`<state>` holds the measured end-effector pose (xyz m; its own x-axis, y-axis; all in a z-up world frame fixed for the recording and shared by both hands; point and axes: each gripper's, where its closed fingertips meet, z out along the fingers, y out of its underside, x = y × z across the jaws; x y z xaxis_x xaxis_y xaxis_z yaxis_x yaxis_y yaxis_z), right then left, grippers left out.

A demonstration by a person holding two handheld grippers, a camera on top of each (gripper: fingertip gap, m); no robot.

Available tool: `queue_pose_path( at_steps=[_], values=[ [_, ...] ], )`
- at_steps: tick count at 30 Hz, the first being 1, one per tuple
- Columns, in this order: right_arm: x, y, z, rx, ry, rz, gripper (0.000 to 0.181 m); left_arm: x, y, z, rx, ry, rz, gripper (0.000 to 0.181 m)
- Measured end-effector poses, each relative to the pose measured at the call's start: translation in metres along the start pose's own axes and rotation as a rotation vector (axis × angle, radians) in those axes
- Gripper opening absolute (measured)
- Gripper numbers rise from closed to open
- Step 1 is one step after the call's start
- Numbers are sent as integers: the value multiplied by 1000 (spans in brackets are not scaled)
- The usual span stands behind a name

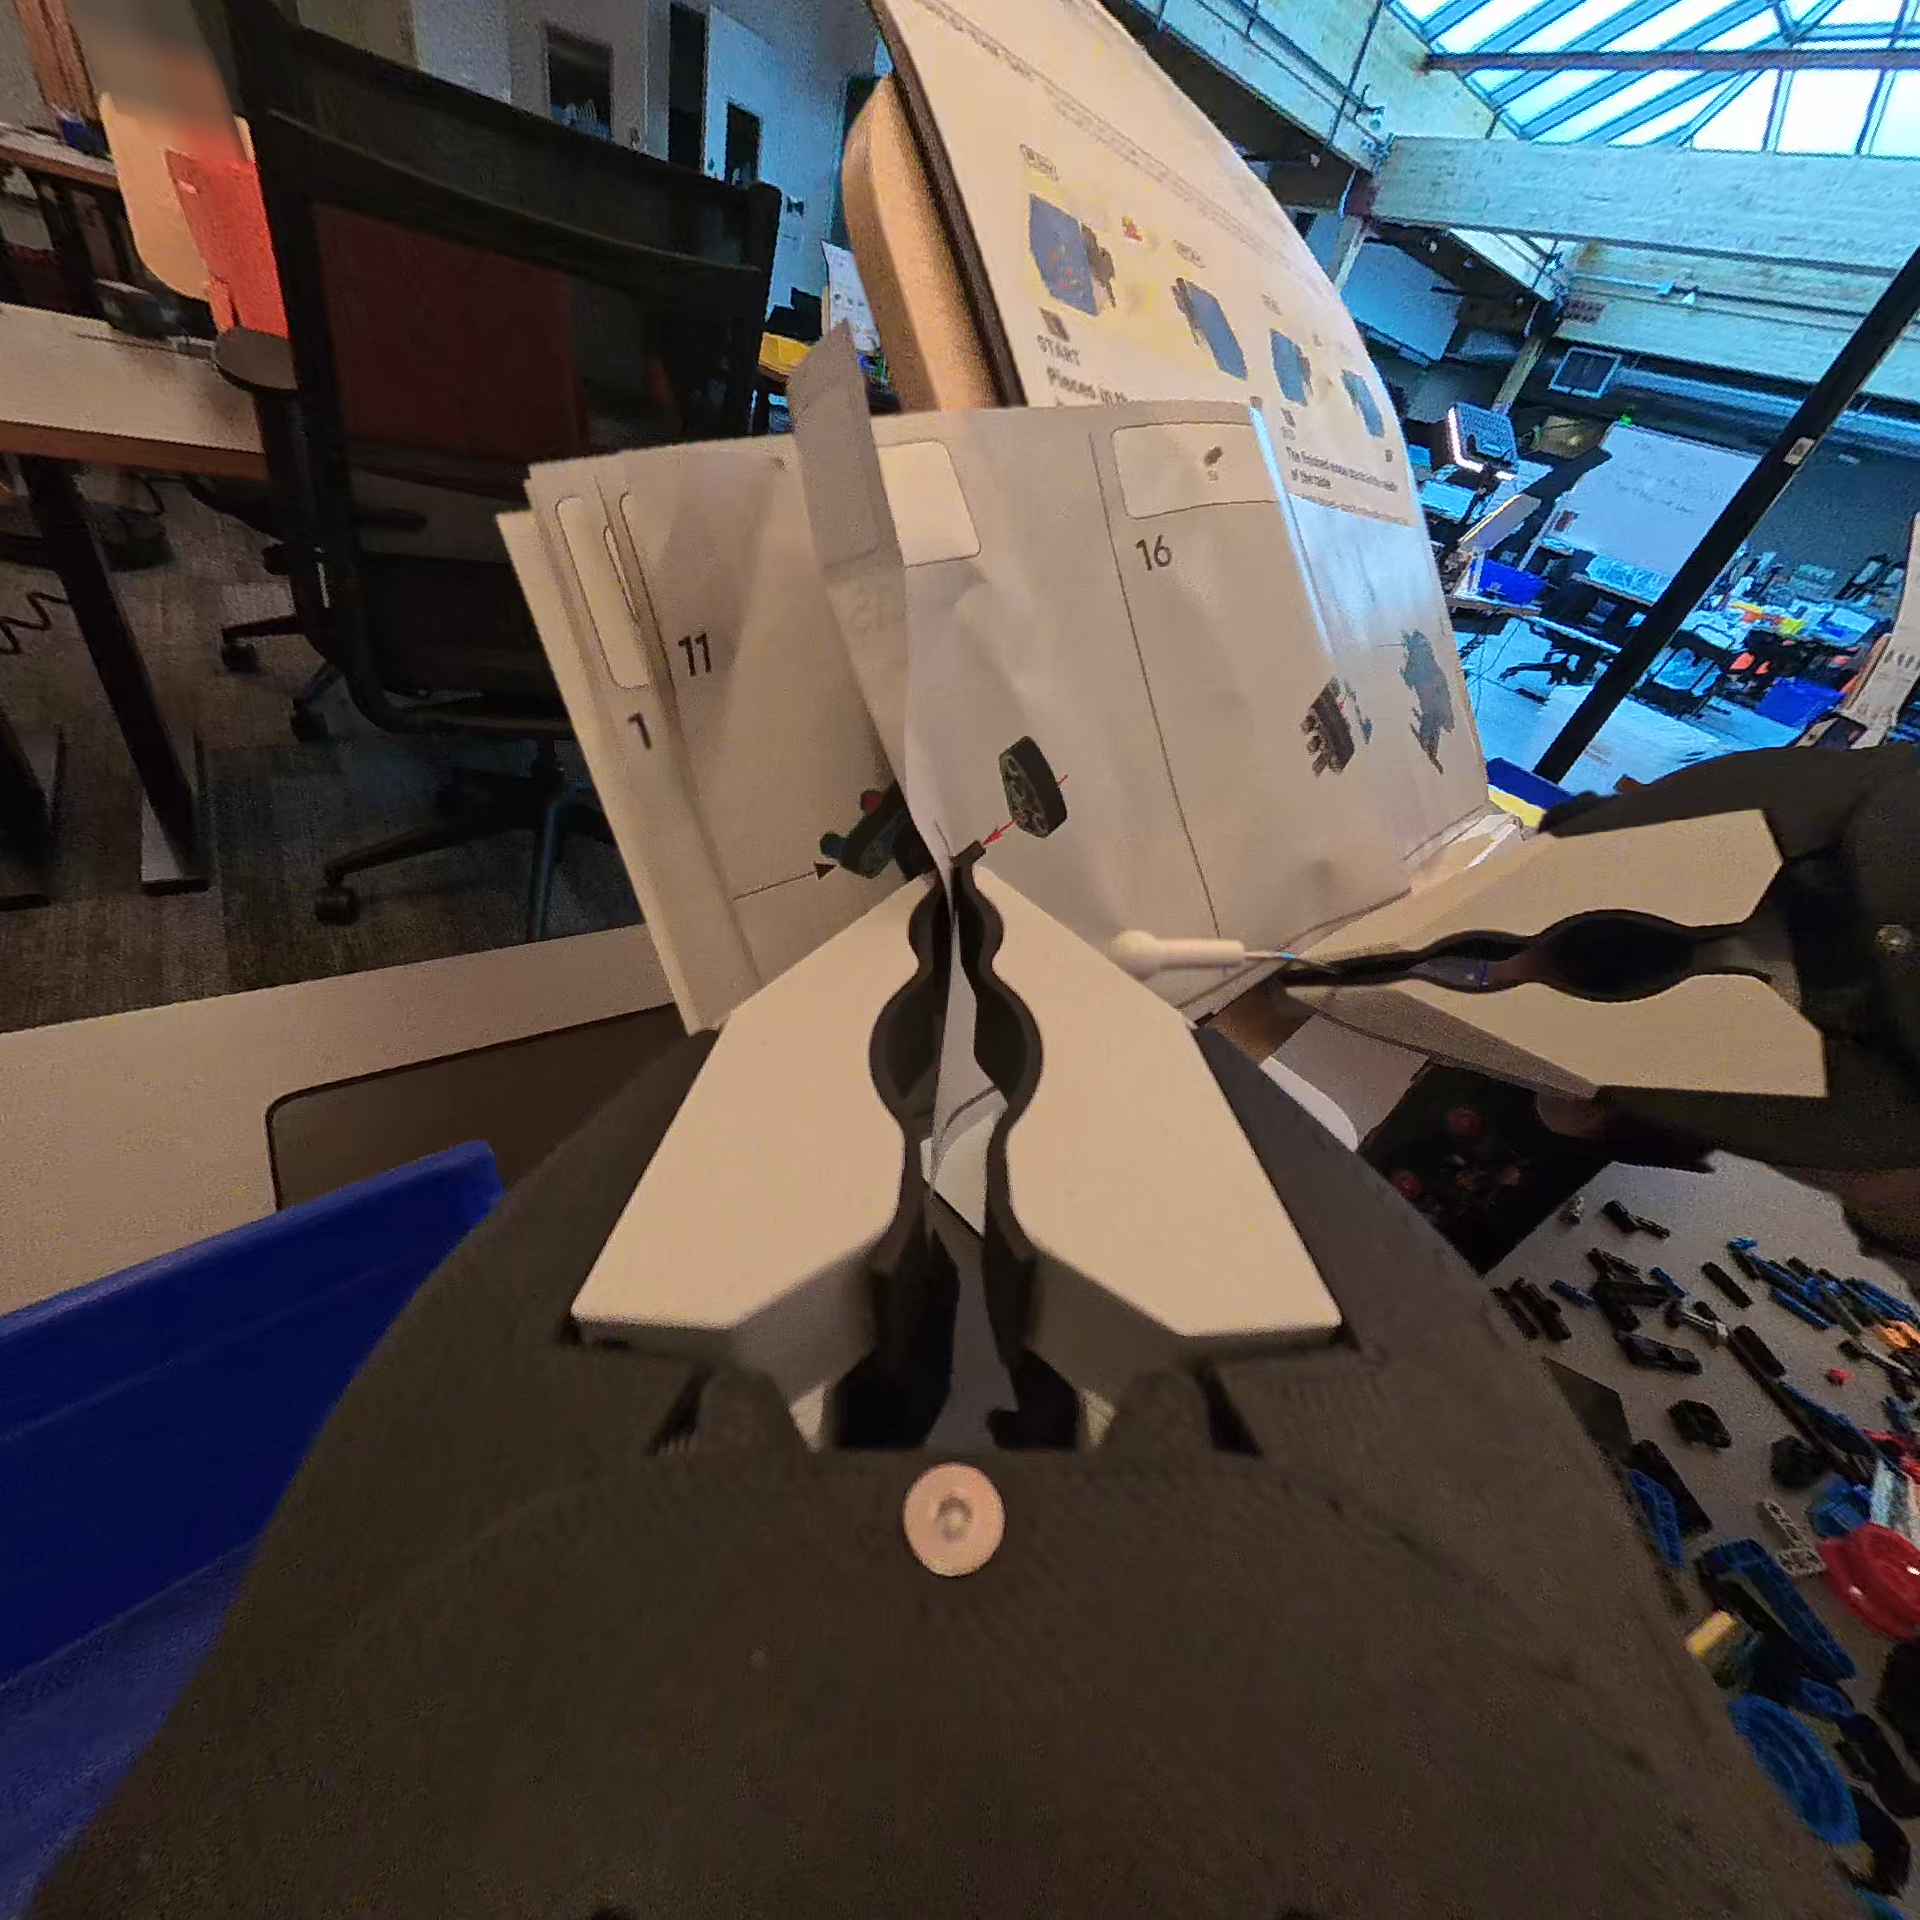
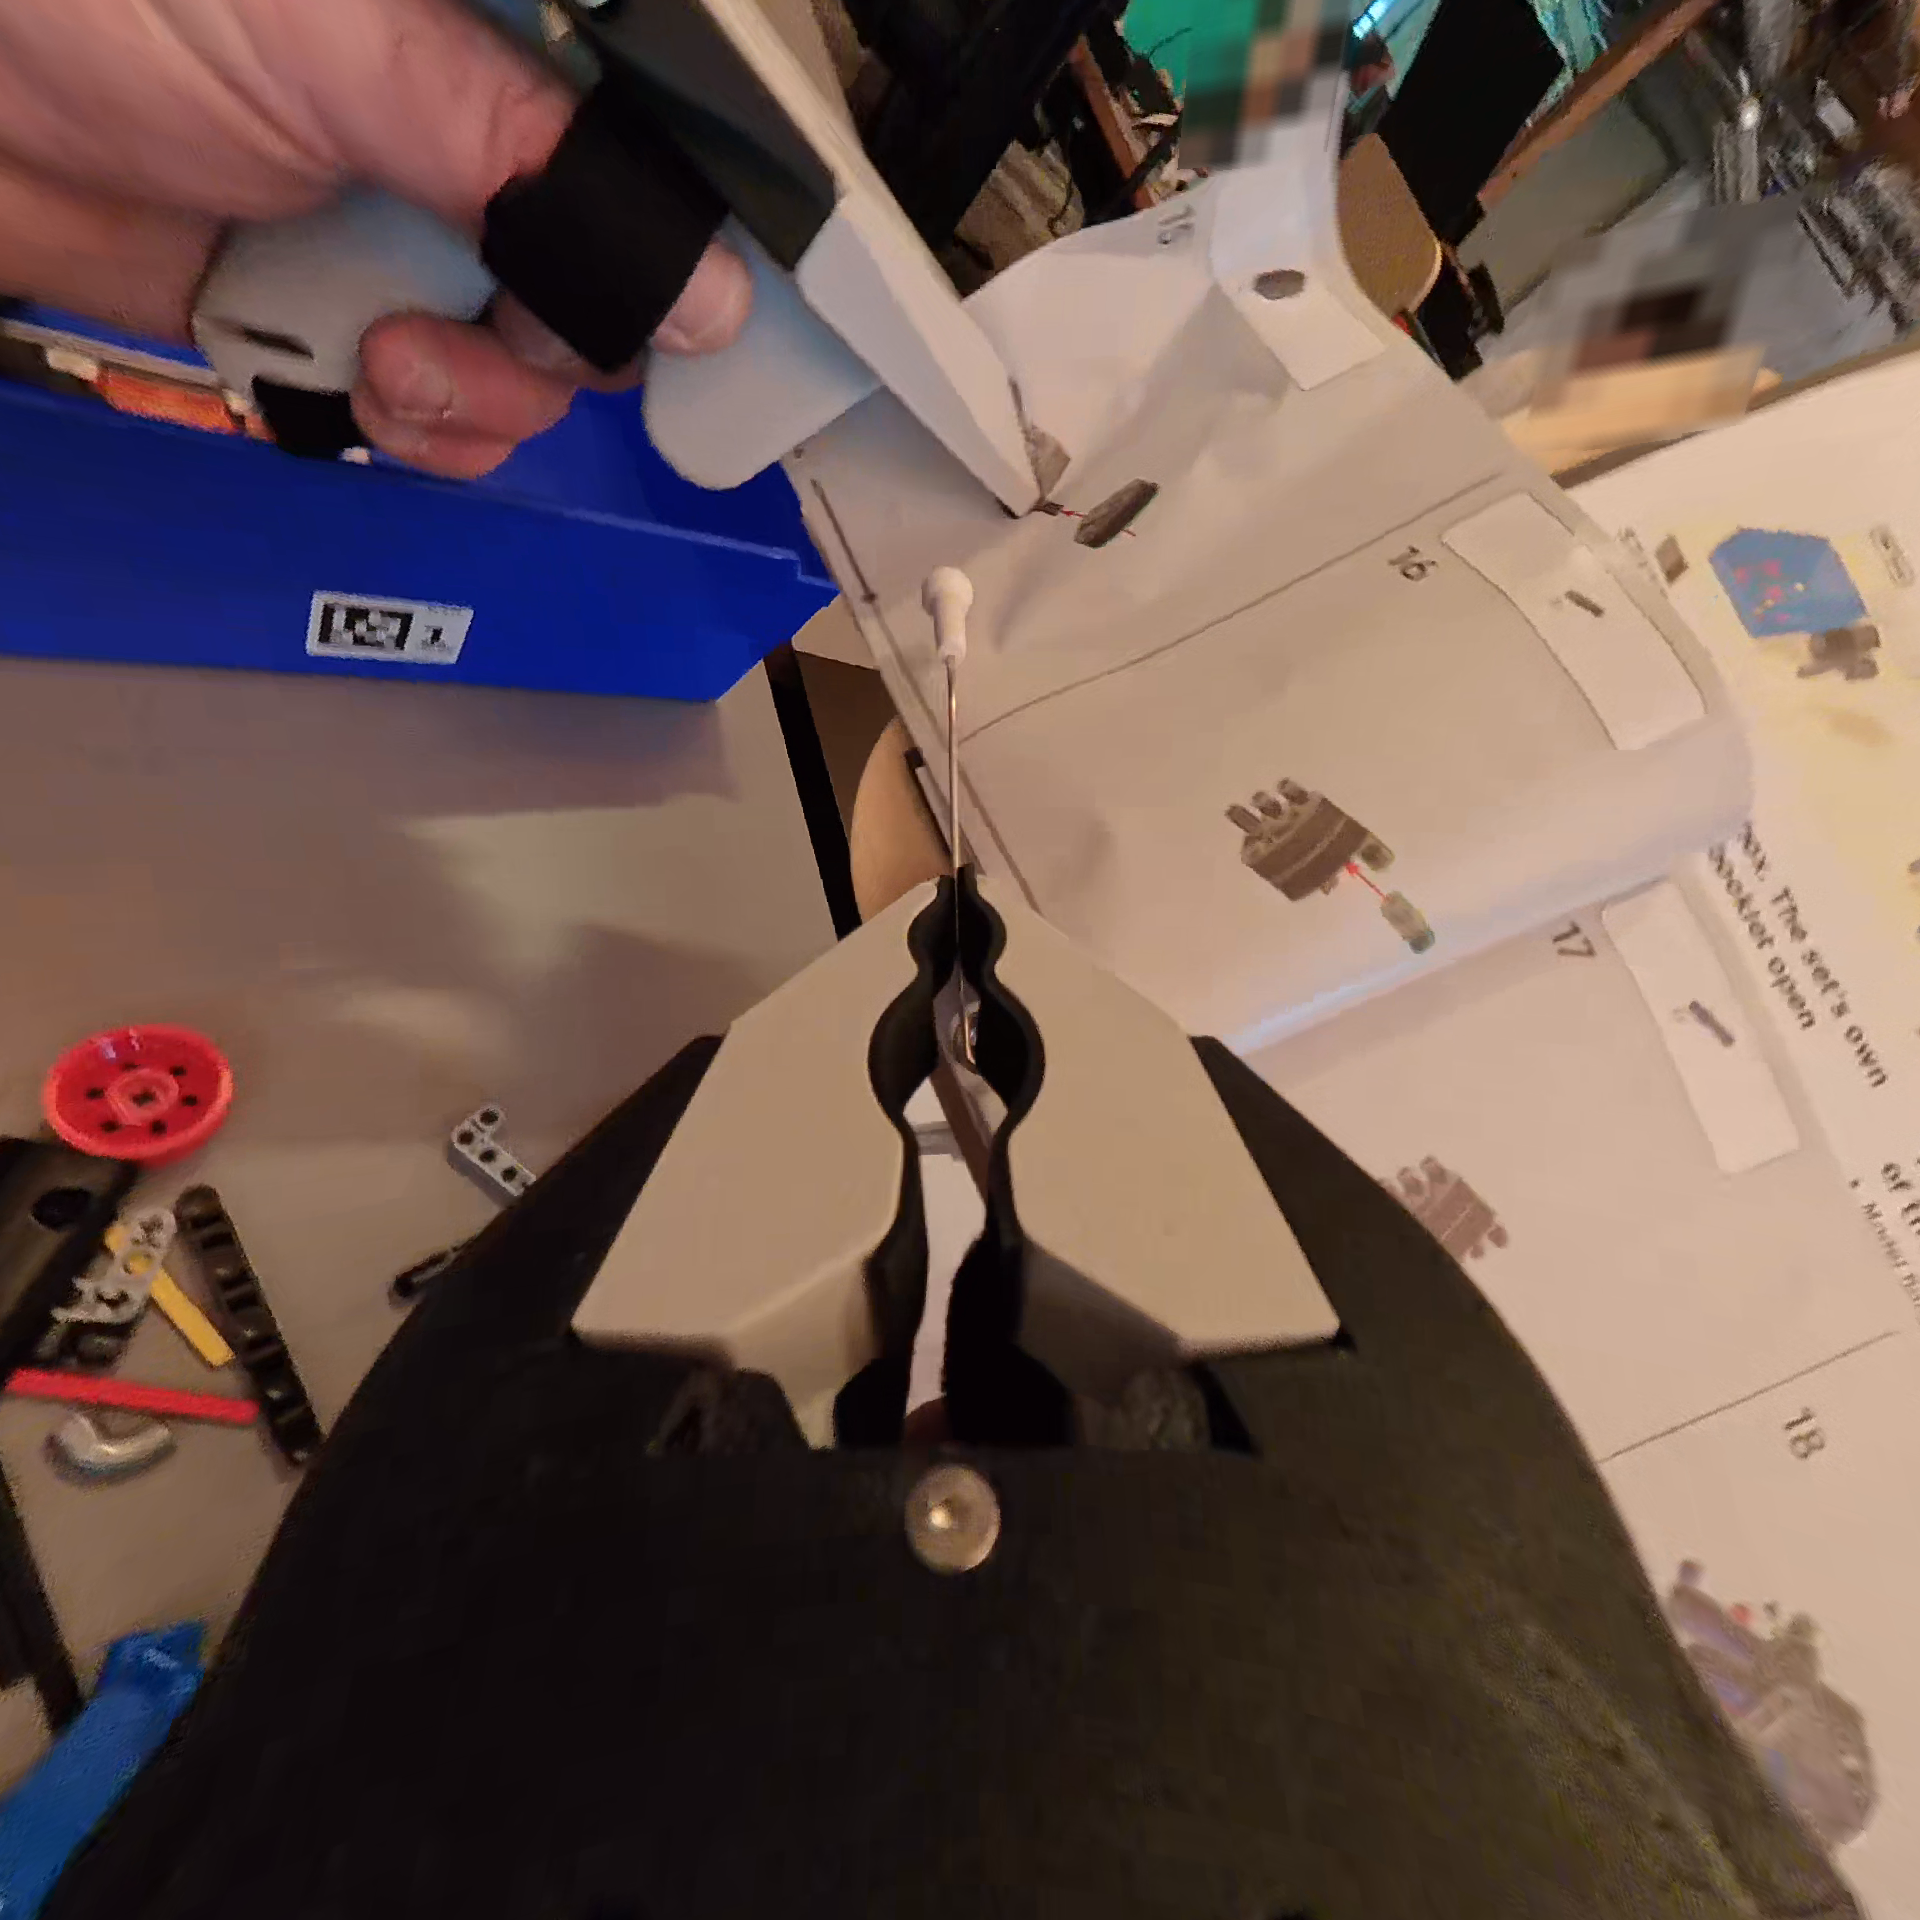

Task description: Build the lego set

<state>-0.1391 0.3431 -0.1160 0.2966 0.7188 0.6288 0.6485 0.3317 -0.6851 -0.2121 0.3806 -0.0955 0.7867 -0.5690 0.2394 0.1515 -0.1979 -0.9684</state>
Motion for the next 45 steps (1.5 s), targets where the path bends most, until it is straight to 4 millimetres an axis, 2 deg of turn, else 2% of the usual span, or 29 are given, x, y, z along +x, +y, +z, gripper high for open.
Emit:
queue_pose_path(
  at_steps=[6, 8, 14, 18, 21, 24, 26, 30, 33, 36, 38, 40, 42, 45],
  values=[
    [5, 0, 0, -16, 58, 174, 0, -5, 5, -5, -31, 17, -74, 0],
    [7, 1, 1, -27, 77, 218, 0, -10, 3, -8, -25, -7, -81, 7],
    [2, 3, -1, -96, 77, 164, 3, -18, -17, -28, 24, -34, -89, 13],
    [0, -2, -14, -119, 88, 118, 12, -20, -31, -41, 56, -56, -73, 11],
    [-3, -17, -36, -108, 87, 72, 20, -13, -45, -48, 89, -60, -46, 11],
    [-11, -33, -67, -92, 66, 16, 21, 1, -61, -56, 117, -54, 0, 12],
    [-16, -37, -92, -105, 73, -19, 22, 15, -74, -62, 138, -42, 47, 12],
    [-29, -29, -146, -133, 77, -20, 21, 62, -100, -78, 155, -1, 200, 12],
    [-46, -10, -187, -161, 49, 22, 22, 112, -115, -91, 170, 76, 302, 11],
    [-60, 16, -224, -190, 58, 59, 22, 157, -106, -89, 100, 111, 442, 11],
    [-71, 36, -243, -213, 56, 95, 21, 180, -86, -84, 23, 117, 533, 10],
    [-83, 53, -257, -222, 49, 154, 21, 202, -54, -81, -70, 148, 628, 10],
    [-97, 66, -266, -221, 33, 202, 21, 214, -21, -80, -146, 146, 704, 11],
    [-121, 82, -273, -242, -5, 235, 22, 233, 34, -81, -252, 215, 731, 11]
  ],
)
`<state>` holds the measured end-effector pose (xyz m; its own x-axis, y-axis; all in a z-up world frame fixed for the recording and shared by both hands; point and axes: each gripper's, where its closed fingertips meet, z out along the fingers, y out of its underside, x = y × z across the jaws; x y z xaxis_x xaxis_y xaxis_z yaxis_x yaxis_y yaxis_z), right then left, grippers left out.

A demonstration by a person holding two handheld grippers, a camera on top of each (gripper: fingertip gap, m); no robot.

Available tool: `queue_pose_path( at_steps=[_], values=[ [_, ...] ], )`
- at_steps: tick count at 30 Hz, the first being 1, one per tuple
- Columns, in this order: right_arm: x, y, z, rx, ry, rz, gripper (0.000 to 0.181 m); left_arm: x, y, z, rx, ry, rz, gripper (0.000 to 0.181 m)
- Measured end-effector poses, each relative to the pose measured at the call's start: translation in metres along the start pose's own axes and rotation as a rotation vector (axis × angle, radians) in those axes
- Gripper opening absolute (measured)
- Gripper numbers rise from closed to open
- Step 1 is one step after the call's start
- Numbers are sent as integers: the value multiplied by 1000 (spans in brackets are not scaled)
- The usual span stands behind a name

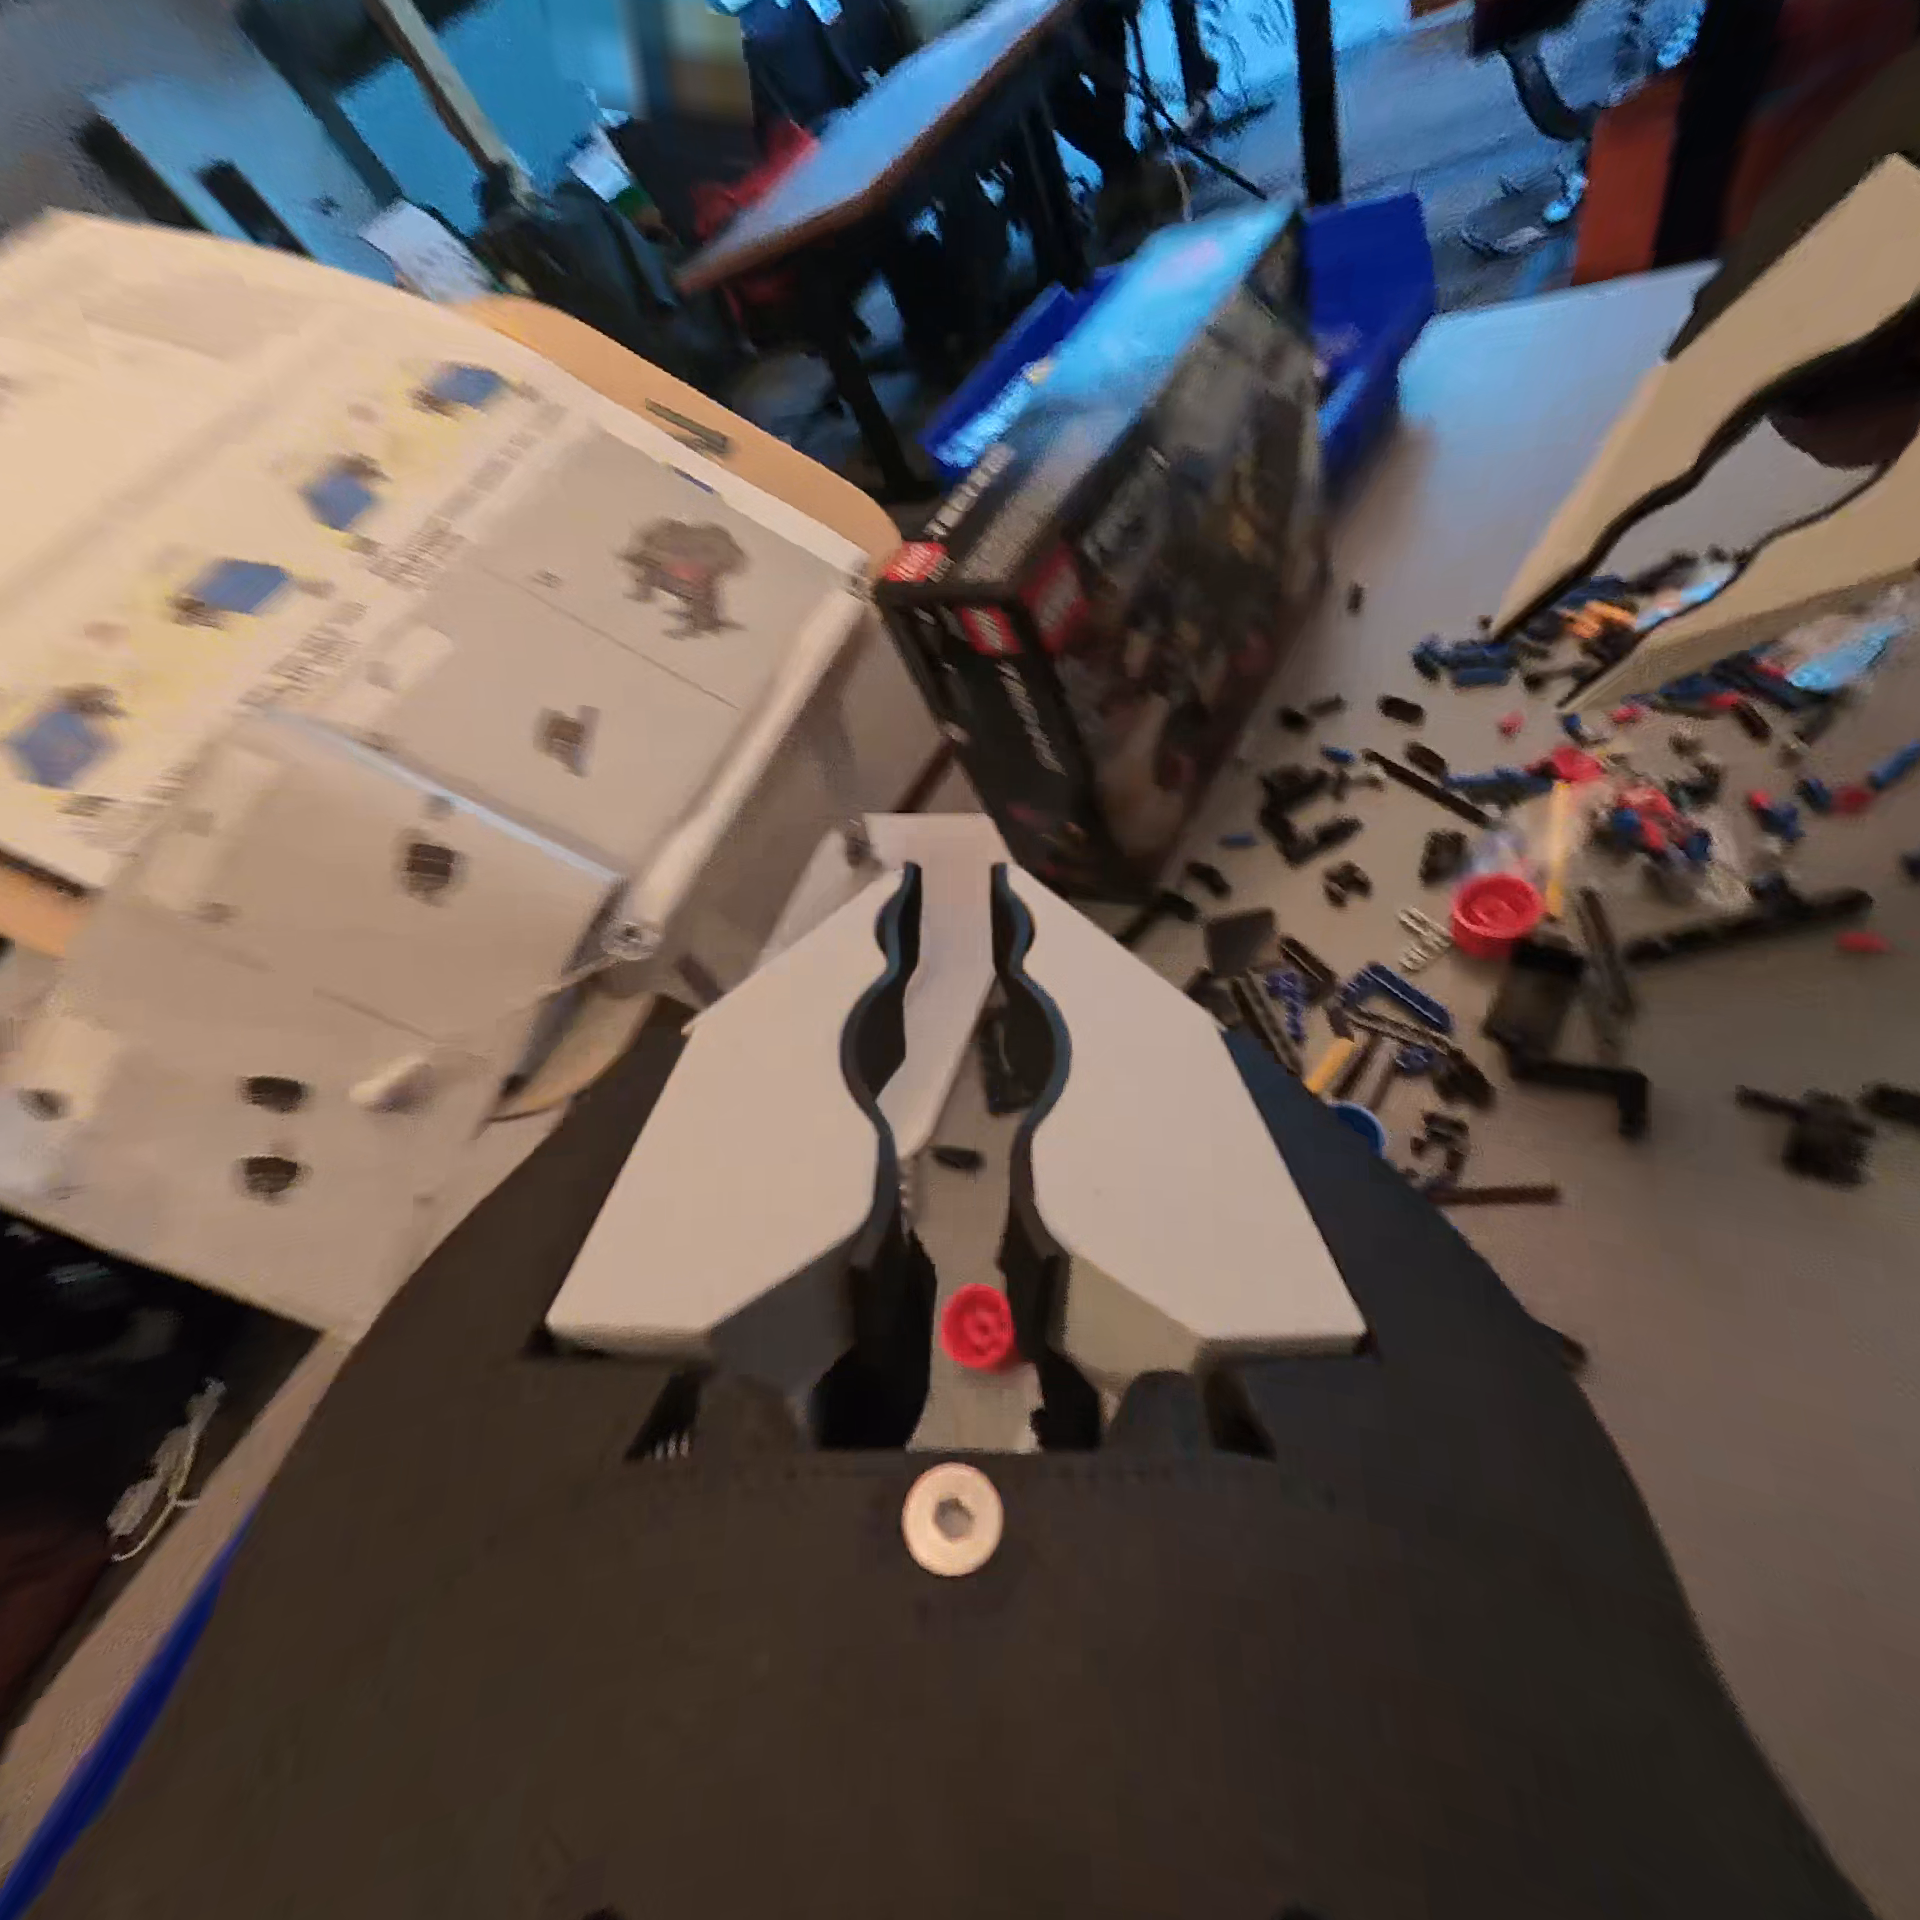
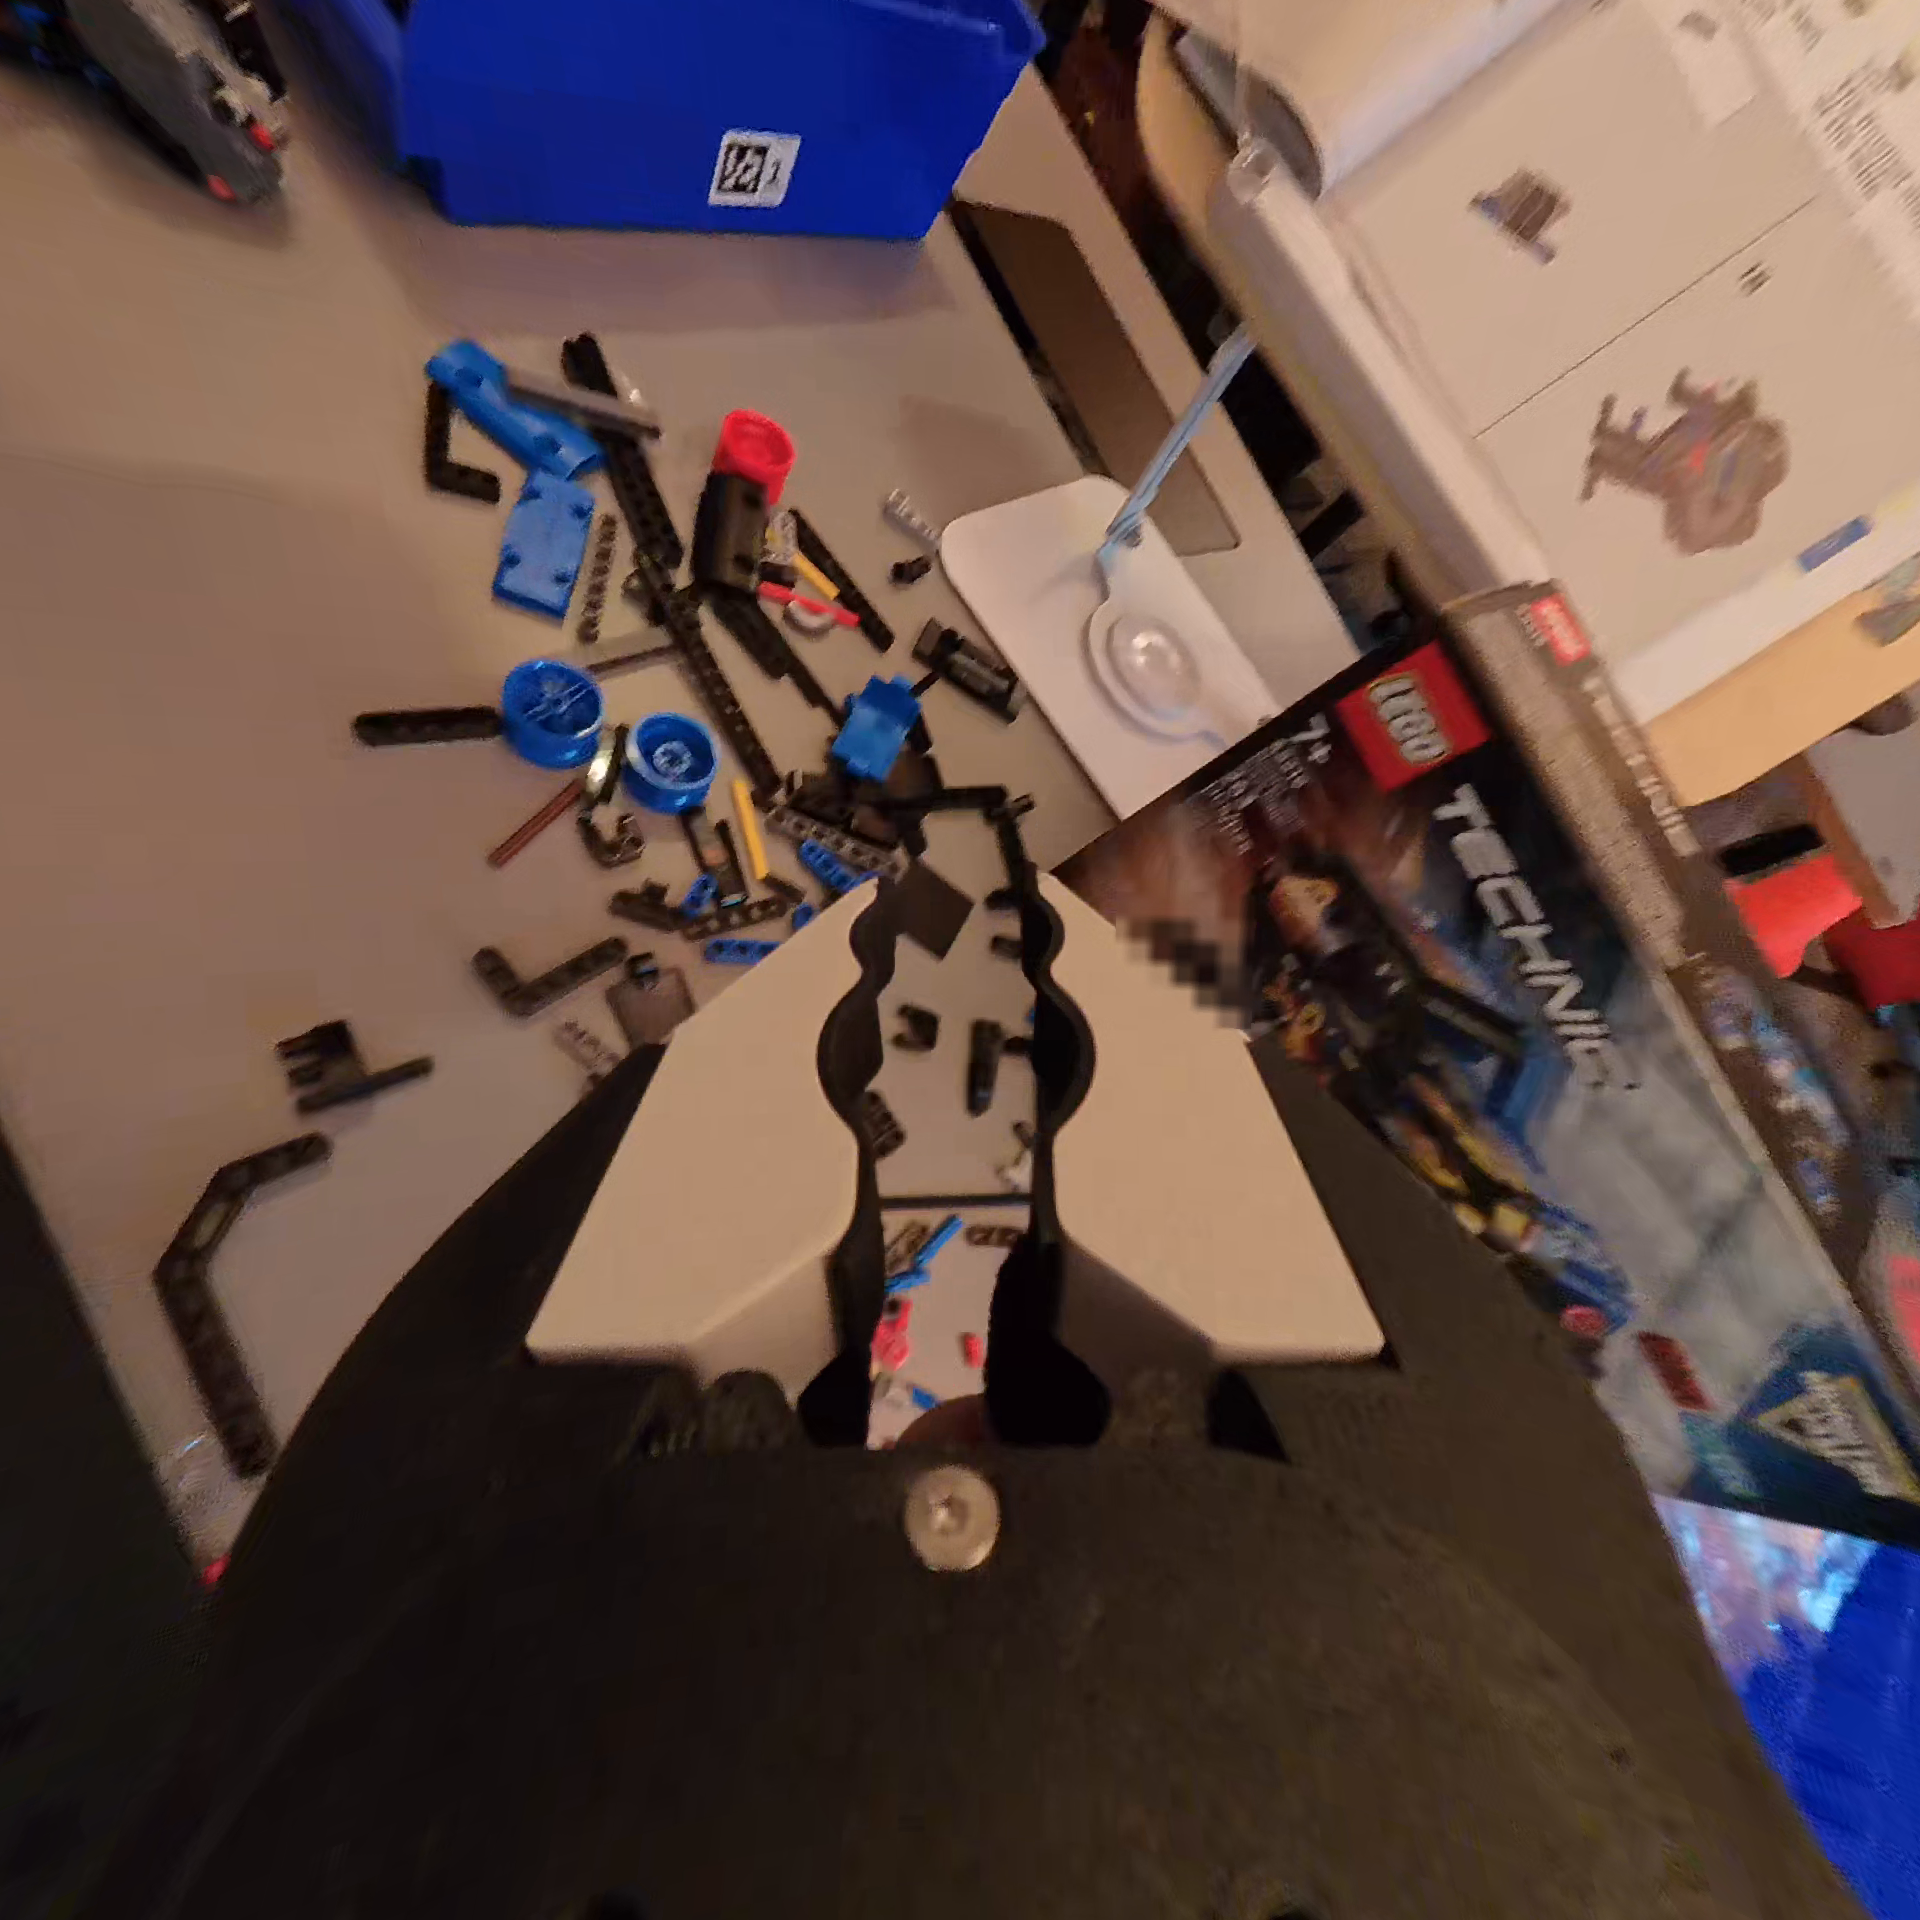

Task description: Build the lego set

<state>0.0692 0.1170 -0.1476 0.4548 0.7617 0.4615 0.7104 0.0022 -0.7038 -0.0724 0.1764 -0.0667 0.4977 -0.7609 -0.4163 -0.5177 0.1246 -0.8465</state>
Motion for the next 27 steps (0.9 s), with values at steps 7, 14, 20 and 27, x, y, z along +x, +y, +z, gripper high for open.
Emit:
queue_pose_path(
  at_steps=[7, 14, 20, 27],
  values=[
    [-65, 45, 3, -118, -158, -7, 17, 123, 60, 20, -131, 360, 1, 17],
    [-67, 69, -6, -108, -141, 122, 18, 242, 105, 25, -222, 607, 130, 27],
    [-59, 79, -4, -124, -91, 130, 19, 265, 114, 40, -236, 638, 245, 22],
    [-40, 86, 6, -135, -60, 137, 19, 271, 117, 39, -210, 701, 246, 6]
  ],
)
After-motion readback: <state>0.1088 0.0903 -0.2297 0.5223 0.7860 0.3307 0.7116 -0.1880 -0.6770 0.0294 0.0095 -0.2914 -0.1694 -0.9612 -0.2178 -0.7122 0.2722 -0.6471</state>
